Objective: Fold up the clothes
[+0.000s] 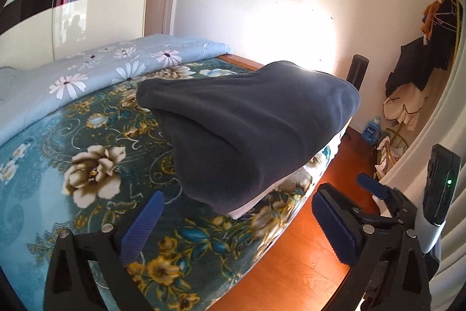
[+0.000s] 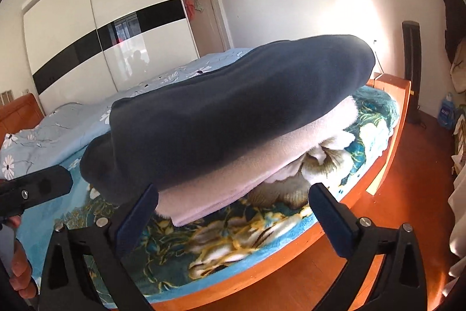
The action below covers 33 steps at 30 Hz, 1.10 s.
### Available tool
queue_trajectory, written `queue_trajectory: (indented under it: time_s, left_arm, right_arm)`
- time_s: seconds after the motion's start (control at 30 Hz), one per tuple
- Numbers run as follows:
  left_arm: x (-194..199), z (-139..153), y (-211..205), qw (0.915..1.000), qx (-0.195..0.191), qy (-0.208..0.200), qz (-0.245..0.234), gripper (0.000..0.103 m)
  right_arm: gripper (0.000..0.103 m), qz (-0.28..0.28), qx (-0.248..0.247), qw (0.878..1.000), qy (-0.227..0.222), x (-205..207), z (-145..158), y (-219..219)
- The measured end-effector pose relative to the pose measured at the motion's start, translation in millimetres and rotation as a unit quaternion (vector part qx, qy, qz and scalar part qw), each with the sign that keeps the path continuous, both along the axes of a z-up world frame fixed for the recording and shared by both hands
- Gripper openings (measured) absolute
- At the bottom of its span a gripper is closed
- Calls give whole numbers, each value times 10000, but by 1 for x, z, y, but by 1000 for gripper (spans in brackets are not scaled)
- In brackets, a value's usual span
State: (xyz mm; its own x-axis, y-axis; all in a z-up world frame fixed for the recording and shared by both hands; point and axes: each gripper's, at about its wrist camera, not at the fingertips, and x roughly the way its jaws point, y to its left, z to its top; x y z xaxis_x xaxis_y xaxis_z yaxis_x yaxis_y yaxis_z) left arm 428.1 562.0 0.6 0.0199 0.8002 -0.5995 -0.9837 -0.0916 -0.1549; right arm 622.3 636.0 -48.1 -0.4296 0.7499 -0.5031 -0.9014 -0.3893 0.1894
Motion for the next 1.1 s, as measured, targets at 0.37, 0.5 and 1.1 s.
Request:
queue_trajectory:
  time_s: [0.37,0.5,1.1]
  left_arm:
    - [-6,18,-49,9971,440,500,363,103]
    - [-9,20,-60,9964,392,581,473,103]
    - [-9,29,-100,9939,374,814,645,103]
  right_arm:
    - [103,-475,1223,9912,-185,0,57,-77]
    - [103,-52,1154,9933,52,2,66,-85]
    - [103,-139,1172,9923,-364,-3,79,-125]
